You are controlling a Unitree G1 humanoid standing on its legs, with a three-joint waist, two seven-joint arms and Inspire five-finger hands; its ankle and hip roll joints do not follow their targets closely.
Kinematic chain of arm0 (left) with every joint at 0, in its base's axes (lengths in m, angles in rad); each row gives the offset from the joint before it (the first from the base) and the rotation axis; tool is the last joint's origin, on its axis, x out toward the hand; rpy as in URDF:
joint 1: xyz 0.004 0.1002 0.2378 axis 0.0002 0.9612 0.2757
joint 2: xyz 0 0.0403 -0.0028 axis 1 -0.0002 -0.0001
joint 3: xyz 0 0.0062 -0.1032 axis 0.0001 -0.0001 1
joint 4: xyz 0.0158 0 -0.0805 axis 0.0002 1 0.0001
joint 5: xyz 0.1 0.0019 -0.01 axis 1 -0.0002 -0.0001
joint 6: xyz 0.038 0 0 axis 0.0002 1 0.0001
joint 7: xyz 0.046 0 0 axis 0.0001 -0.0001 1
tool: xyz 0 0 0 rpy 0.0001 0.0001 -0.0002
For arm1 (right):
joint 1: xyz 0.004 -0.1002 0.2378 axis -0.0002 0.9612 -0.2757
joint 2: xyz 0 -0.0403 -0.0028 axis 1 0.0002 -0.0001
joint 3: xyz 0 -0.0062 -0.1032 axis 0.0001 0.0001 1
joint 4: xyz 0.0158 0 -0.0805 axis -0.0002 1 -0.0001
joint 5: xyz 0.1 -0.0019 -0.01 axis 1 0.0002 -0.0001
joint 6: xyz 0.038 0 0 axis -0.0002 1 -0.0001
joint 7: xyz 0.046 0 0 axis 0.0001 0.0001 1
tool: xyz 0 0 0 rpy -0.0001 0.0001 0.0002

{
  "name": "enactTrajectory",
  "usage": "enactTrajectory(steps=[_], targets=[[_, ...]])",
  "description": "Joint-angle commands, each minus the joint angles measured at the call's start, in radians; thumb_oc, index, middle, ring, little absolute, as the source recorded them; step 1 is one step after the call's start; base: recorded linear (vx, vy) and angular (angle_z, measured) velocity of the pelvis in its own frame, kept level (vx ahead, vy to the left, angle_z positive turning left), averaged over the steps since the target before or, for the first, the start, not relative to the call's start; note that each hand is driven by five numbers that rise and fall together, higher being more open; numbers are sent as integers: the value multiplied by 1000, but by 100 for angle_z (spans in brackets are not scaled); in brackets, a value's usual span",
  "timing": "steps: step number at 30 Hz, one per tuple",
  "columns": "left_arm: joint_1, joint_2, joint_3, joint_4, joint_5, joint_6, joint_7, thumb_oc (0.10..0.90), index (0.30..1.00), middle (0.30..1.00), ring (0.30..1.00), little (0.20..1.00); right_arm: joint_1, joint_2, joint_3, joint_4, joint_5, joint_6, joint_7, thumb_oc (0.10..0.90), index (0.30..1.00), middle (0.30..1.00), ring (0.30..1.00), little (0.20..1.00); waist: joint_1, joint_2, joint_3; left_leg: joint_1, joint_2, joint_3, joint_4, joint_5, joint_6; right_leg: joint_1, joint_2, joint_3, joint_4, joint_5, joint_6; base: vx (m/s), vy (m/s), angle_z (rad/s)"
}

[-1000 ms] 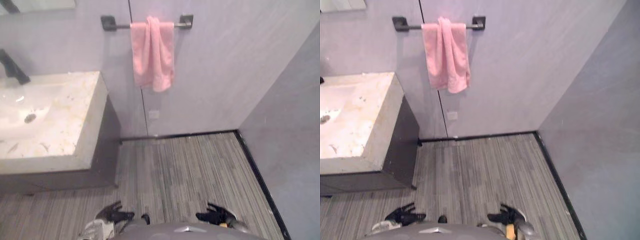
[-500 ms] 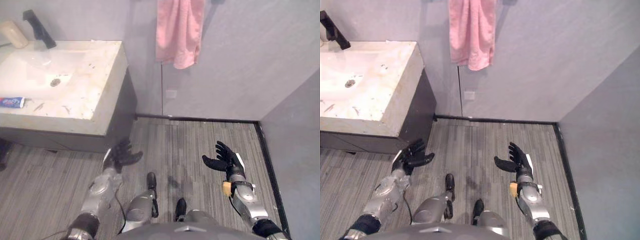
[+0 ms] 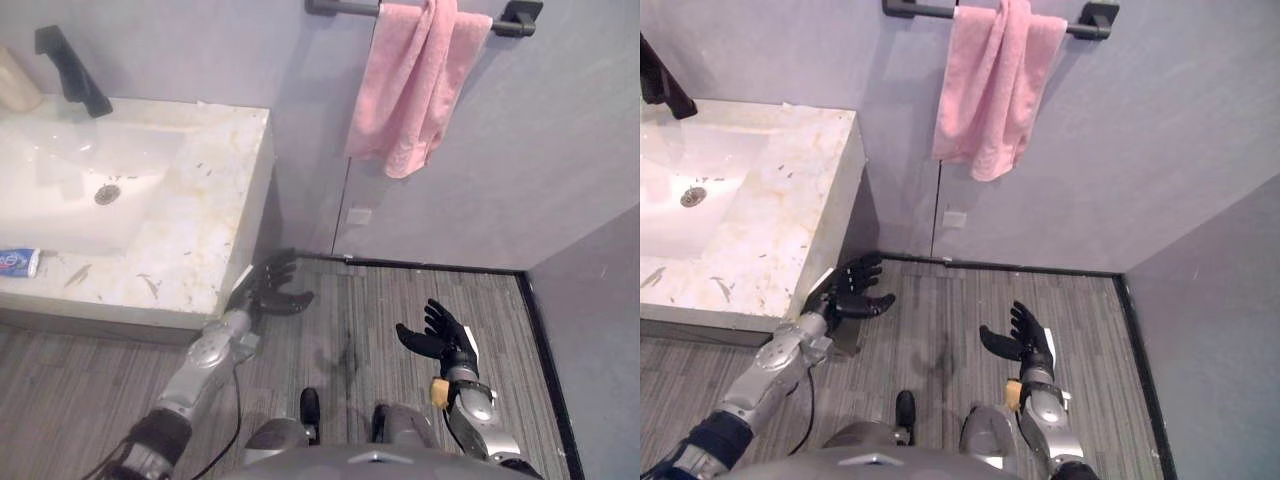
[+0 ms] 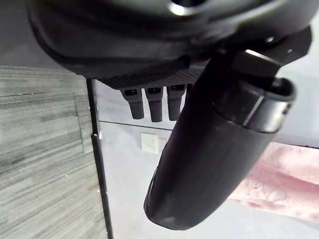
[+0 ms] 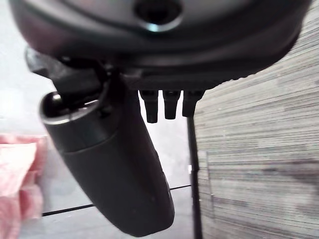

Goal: Organize the bathroom.

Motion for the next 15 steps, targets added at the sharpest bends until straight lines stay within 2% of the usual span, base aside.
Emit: enactTrajectory(steps=[1, 3, 4, 6, 10, 15], targets=[[-13, 36, 37, -105, -6, -99, -12, 800, 900, 900, 900, 900, -12, -51, -6, -108, -18, -114, -54, 800, 900, 900, 900, 900, -10, -24, -60, -25, 20, 4, -4, -53, -49, 20, 30, 22, -206, 273, 1, 109, -84, -23], [6, 44, 47, -119, -11, -98, -11, 800, 900, 900, 900, 900, -25, -61, -9, -147, -43, -112, -62, 800, 900, 900, 900, 900, -23, -39, -55, 8, 14, 7, -4, -92, -42, -35, 24, 41, -243, 344, 18, 112, -76, -10], [8, 44, 49, -120, -12, -99, -11, 800, 900, 900, 900, 900, -27, -62, -9, -152, -47, -114, -61, 800, 900, 900, 900, 900, -25, -40, -53, 14, 14, 8, -4, -97, -40, -41, 24, 44, -241, 350, 19, 167, -117, 2], [17, 40, 64, -125, -25, -81, -32, 800, 900, 900, 900, 900, -26, -70, -21, -184, -67, -121, -58, 800, 900, 900, 900, 900, -36, -42, -61, 26, 20, -4, -4, -101, -37, -35, 39, 70, -247, 336, 18, 127, -106, 10], [31, 36, 72, -139, -46, -79, -46, 800, 900, 900, 900, 900, -27, -97, -20, -249, -111, -147, -65, 800, 900, 900, 900, 900, -44, -43, -83, 31, 41, 0, -4, -97, -46, -9, 48, 76, -253, 311, 11, 113, -132, 44], [16, 27, 48, -162, -62, -94, -16, 800, 900, 900, 900, 900, -69, -142, -8, -325, -119, -159, -57, 800, 900, 900, 900, 900, -52, -49, -122, 39, 81, 3, -4, -97, -69, 53, 79, 78, -275, 226, -5, 124, -191, -2]])
